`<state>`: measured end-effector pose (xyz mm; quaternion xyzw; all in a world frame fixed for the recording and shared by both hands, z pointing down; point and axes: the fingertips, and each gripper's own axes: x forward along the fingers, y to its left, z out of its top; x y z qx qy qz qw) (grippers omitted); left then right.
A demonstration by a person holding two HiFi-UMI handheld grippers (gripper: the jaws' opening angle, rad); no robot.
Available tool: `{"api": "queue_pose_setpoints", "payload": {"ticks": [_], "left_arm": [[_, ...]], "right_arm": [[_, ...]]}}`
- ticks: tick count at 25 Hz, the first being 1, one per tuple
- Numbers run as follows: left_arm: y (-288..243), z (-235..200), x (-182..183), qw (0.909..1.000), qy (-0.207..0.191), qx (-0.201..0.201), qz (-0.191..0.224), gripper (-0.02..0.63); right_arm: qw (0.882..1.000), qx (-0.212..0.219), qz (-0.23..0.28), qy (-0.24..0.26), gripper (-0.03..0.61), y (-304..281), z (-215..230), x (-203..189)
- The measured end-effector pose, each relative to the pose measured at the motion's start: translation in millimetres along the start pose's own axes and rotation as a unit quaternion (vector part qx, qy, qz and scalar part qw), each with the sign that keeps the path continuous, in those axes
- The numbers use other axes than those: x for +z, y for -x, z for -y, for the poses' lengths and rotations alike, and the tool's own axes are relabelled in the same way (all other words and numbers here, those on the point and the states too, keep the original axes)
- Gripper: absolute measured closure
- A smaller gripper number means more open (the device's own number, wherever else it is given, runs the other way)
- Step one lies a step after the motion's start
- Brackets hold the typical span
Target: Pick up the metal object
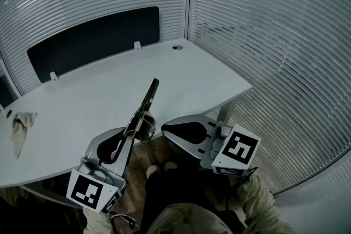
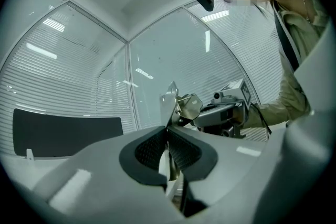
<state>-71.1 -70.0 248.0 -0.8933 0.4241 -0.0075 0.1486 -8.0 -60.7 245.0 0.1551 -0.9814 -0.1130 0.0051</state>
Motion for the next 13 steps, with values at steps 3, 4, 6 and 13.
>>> {"api": "queue_pose_setpoints", "payload": {"ticks": [3, 4, 6, 13], "left_arm": [[-0.9, 4.2, -0.5, 1.0, 0.004, -0.002, -0.005, 0.594], [-1.4, 5.6, -0.9, 1.0, 0.005, -0.003, -0.007, 0.595], [-2.8, 6.2, 1.3, 1.0, -0.003, -0.003, -0.002, 0.594], [-0.1, 4.8, 0.9, 0.9999, -0.008, -0.006, 0.003, 0.594]], "right_arm": [[1.0, 0.002, 0.011, 0.002, 0.575, 2.3, -0.5, 4.7], [1.0, 0.002, 0.012, 0.003, 0.575, 3.2, -0.3, 5.1], [1.0, 0.001, 0.01, 0.002, 0.574, 4.3, 0.1, 4.1], [0.999, 0.003, 0.035, 0.009, 0.574, 0.4, -3.3, 8.9]]}}
